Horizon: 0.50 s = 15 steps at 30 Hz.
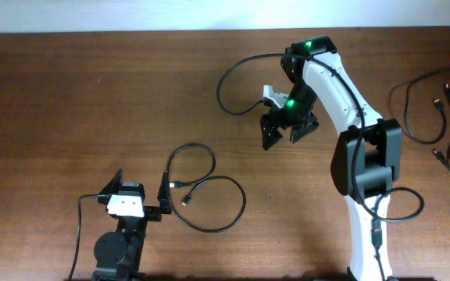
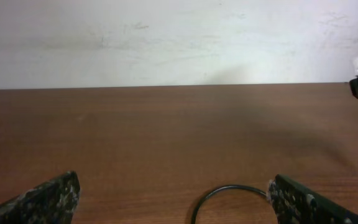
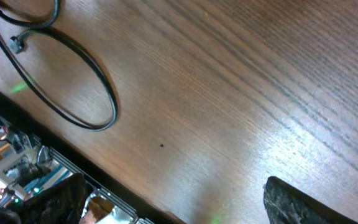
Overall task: Untangle cables
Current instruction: 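Move the right gripper back toward the remaining cable loop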
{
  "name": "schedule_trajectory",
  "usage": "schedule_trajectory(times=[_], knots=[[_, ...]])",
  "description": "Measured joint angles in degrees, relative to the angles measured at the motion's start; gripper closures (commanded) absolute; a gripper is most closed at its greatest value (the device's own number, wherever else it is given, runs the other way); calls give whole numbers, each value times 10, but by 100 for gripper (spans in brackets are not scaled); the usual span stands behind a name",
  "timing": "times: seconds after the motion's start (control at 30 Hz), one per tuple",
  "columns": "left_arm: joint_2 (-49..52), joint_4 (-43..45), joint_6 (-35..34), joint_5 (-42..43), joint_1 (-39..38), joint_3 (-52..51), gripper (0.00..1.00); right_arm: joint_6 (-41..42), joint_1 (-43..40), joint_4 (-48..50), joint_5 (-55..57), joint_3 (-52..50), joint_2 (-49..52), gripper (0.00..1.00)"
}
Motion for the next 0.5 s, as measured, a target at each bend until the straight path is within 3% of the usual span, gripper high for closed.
schedule_trajectory(times=[0.23, 0.5], knots=[[0, 0, 0, 0, 0, 0, 1, 14, 2, 17, 23, -122, -142, 7], [0, 0, 0, 0, 0, 0, 1, 17, 33, 105, -66, -261, -144, 8]])
